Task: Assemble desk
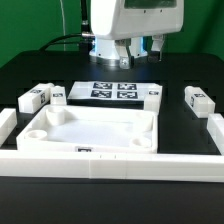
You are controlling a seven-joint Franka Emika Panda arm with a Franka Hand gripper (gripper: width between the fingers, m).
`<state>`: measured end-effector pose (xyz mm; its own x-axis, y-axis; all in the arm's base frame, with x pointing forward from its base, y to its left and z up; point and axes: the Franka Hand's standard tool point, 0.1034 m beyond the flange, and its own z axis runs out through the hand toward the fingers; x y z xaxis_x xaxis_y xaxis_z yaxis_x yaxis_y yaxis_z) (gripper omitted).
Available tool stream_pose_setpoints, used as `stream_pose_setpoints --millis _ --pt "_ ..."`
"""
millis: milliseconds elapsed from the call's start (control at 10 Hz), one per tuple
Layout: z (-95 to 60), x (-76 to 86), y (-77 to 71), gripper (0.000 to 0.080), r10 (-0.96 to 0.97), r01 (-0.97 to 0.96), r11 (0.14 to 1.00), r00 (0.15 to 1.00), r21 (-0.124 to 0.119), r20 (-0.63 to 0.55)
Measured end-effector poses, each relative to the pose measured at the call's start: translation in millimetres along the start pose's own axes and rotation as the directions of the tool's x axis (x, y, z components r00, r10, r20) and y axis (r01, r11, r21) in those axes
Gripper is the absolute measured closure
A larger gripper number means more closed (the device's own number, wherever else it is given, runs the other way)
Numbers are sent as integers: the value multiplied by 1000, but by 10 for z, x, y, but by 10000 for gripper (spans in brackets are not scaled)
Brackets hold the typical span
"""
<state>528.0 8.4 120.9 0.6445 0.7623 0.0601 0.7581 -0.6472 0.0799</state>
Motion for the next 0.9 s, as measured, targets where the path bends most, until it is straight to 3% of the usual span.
stream_pose_setpoints --millis 500,700,900 --pt "0 -21 0 149 -7 7 1000 1000 -1 1" --pt "56 -249 100 149 -194 194 981 981 -16 8" --pt "157 -455 158 149 -329 329 944 944 8 24"
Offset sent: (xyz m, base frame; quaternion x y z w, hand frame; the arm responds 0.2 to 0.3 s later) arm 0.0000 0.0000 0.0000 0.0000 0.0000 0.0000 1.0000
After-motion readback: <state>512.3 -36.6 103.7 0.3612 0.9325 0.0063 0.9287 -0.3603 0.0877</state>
